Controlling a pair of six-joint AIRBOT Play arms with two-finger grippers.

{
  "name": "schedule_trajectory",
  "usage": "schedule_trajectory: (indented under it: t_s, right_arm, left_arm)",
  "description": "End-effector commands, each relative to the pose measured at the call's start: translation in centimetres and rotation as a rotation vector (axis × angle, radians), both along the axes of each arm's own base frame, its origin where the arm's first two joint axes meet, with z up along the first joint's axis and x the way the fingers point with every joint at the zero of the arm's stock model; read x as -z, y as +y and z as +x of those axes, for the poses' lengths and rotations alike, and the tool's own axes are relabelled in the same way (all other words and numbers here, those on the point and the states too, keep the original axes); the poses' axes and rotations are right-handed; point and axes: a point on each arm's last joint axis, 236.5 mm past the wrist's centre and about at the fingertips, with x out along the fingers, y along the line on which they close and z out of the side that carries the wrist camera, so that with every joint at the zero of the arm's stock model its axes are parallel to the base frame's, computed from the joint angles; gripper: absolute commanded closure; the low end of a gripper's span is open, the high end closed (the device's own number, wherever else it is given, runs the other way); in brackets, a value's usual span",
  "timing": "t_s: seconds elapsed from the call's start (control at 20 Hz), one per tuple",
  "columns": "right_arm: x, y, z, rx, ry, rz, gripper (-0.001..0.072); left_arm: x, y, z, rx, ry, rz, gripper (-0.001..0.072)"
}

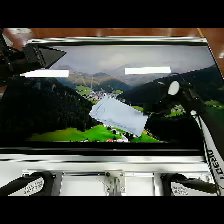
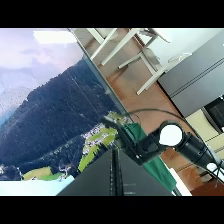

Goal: Fold the shirts.

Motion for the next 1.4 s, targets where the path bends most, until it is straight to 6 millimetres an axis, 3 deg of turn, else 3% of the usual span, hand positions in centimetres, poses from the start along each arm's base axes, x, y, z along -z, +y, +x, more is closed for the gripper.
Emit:
schedule_trajectory:
  t_s: [0.0,0.05,0.2,0.35,0.5,0.55,0.6,0.65,0.7,0.75,0.85,0.95,1.0,1.1,1.2,1.35]
  right_arm:
    - [2.1,0.5,-3.2,0.137,0.082,0.203,0.0110]
    - [2.8,1.4,-2.9,0.196,0.068,0.258,0.0037]
    - [5.0,3.4,-2.7,0.261,0.011,0.301,0.0037]
    - [6.4,3.6,-1.4,0.316,-0.067,0.269,0.0037]
    - [6.4,3.1,0.8,0.382,-0.145,0.249,0.0041]
    - [6.3,3.0,1.3,0.402,-0.163,0.253,0.0103]
    - [6.1,3.1,1.9,0.426,-0.177,0.265,0.0268]
    - [5.8,3.3,2.3,0.451,-0.185,0.285,0.0508]
    - [5.3,3.7,2.8,0.476,-0.190,0.314,0.0645]
    - [4.4,4.0,3.6,0.453,-0.230,0.345,0.0651]
    - [0.8,4.4,5.5,0.344,-0.340,0.412,0.0651]
    - [-5.8,3.4,8.8,0.262,-0.516,0.475,0.0651]
    - [-9.5,1.9,10.4,0.264,-0.606,0.486,0.0651]
    - [-16.1,-2.4,12.8,0.315,-0.761,0.478,0.0651]
    - [-21.4,-7.8,13.6,0.411,-0.853,0.474,0.0651]
    - [-24.8,-15.7,12.3,0.538,-0.882,0.434,0.0651]
  left_arm:
    - [0.0,0.1,0.1,-0.003,0.000,0.000,0.0665]
    - [0.0,0.1,0.1,-0.003,0.000,0.000,0.0666]
    - [0.0,0.1,0.1,-0.004,0.007,-0.004,0.0666]
    - [0.0,0.1,0.0,-0.004,0.006,-0.004,0.0665]
    - [0.0,0.0,0.0,-0.003,0.006,-0.004,0.0665]
    - [0.0,0.0,0.0,-0.002,0.006,-0.004,0.0666]
    - [0.0,0.0,0.0,-0.002,0.006,-0.004,0.0666]
    - [0.0,0.0,0.0,-0.002,0.006,-0.004,0.0665]
    - [0.0,0.0,0.0,-0.003,0.005,-0.003,0.0665]
    - [0.0,0.0,0.0,-0.002,0.005,-0.003,0.0665]
    - [0.1,0.0,0.0,-0.003,0.005,0.002,0.0665]
    - [0.2,0.1,0.1,-0.004,0.006,0.009,0.0666]
    - [0.3,0.1,0.1,-0.005,0.006,0.012,0.0665]
    - [0.5,0.1,0.1,-0.005,0.007,0.019,0.0665]
    - [0.5,0.0,0.1,-0.005,0.007,0.020,0.0666]
    - [0.5,-0.1,0.0,-0.003,0.019,0.013,0.0666]
